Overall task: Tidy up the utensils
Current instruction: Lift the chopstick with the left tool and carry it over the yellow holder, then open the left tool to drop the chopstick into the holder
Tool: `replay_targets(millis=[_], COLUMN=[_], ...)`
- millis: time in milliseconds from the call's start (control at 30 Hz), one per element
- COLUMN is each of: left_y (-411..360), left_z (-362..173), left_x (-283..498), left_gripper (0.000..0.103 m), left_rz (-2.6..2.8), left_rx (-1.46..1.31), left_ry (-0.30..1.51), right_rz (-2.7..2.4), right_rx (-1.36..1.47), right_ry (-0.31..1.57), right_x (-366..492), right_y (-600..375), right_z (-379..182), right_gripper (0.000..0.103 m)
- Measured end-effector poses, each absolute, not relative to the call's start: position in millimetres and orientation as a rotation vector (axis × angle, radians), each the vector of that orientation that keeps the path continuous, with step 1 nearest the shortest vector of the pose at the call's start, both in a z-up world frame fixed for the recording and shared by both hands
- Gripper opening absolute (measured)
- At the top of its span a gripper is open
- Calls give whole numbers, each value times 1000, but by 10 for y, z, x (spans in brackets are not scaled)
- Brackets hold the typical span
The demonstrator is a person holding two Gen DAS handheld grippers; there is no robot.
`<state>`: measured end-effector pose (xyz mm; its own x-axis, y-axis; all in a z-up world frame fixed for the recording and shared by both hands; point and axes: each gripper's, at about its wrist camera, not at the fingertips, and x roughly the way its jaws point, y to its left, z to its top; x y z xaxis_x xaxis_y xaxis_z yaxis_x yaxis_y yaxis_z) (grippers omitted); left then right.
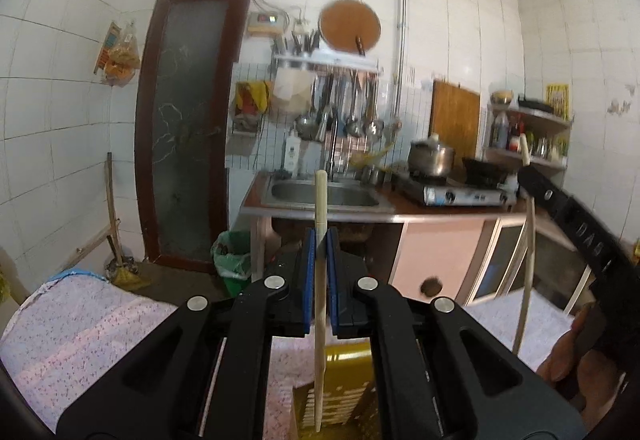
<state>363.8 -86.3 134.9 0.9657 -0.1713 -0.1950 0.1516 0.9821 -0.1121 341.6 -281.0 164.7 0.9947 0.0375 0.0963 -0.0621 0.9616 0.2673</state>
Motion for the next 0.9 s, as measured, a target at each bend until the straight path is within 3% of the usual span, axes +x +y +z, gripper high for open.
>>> replay_targets(millis=[367,667,700,733,767,833,867,900], left_y=[-910,-811,-808,-800,-797,-770,-763,-770], left_z=[1079,881,882,890,901,960,999,1023], left_x=[3784,3867,3853,3835,3807,3693,3608,3540], left_gripper=[5,7,9,20,39,61,67,71], left_rz=[-152,-136,-136,-137,-134,-117,-119,-120], left_rx=[-61,-55,-53,-46,-43,-47,-47,-41], left_ry=[211,293,303,313,314,304,301,300], right_rz=[47,59,65,70,75,87,88,87], right_rx=[200,171,159,152,144,150,161,166], right_ry=[-74,63,84,99,121,169,185,196], right_x=[3565,3468,3435,3415,3400,3322,3256,3202], right_y=[-2677,-2659,-2656,-2653,-2654,-2702,-2739,-2766], right_z=[1461,1216,1202,1182,1172,1152,1141,1125], right_gripper=[6,6,6,6,7,7,9,23])
